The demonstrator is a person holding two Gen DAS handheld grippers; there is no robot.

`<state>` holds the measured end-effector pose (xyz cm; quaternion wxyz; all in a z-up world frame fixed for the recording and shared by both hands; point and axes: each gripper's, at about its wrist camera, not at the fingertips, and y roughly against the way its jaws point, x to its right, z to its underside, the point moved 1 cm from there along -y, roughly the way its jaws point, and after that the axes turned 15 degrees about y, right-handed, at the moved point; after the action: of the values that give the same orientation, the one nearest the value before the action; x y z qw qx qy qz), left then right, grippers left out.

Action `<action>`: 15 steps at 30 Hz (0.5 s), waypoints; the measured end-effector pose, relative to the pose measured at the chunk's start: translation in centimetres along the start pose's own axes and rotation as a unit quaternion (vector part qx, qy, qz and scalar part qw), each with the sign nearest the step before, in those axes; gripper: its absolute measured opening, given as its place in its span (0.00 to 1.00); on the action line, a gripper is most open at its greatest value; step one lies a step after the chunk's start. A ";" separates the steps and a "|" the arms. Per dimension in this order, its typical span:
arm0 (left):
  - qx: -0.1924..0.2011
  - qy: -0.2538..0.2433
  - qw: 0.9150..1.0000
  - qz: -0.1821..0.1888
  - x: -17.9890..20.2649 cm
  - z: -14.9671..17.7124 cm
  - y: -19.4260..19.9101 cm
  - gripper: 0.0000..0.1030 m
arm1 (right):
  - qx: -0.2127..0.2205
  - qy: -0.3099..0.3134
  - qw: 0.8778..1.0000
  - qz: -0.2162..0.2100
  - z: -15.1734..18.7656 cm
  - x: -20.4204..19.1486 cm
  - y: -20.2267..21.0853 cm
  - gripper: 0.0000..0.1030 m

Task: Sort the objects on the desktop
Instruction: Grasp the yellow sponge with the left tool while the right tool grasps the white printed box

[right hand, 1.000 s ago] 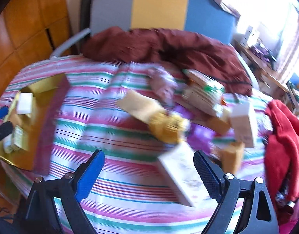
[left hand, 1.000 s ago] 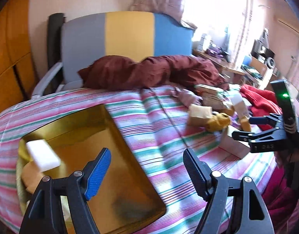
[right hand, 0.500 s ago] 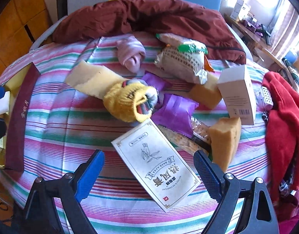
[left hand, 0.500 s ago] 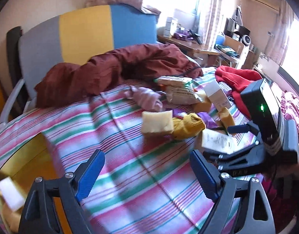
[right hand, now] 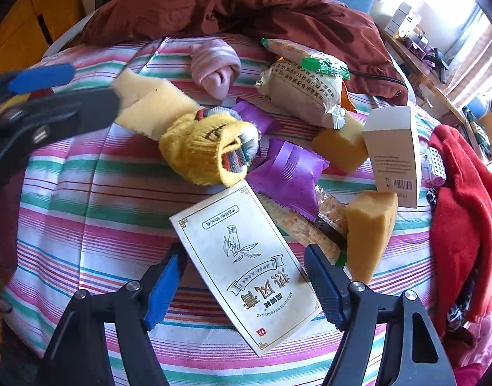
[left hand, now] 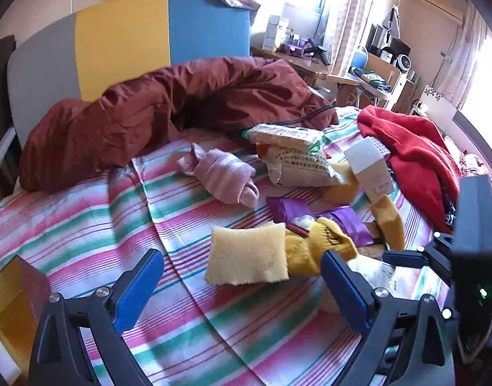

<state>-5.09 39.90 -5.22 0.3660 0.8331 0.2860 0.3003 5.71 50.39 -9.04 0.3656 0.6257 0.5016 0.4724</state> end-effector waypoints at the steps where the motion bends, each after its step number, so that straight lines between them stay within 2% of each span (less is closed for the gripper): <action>1: -0.002 0.003 1.000 -0.002 -0.1 -0.1 -0.5 0.97 | -0.001 0.000 1.000 -0.001 0.0 0.0 0.0 0.73; 5: -0.016 0.015 1.000 -0.005 -0.8 -0.2 -2.0 0.95 | -0.002 0.001 1.000 -0.003 0.0 0.1 -0.2 0.73; 9: -0.025 0.021 0.999 -0.018 -1.1 -0.4 -3.2 0.80 | -0.006 0.003 1.000 -0.002 -0.1 0.2 -0.5 0.73; 14: -0.021 0.017 1.000 -0.004 -0.9 -0.1 -3.2 0.55 | -0.004 0.004 1.000 -0.003 -0.1 0.4 -0.6 0.62; 15: -0.017 0.015 1.000 -0.004 -0.8 0.0 -2.9 0.54 | -0.003 0.004 1.000 -0.003 -0.1 0.4 -0.6 0.61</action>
<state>-6.32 41.02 -7.73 0.3772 0.8209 0.2898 0.3161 5.47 50.90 -9.45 0.3674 0.6211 0.5035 0.4751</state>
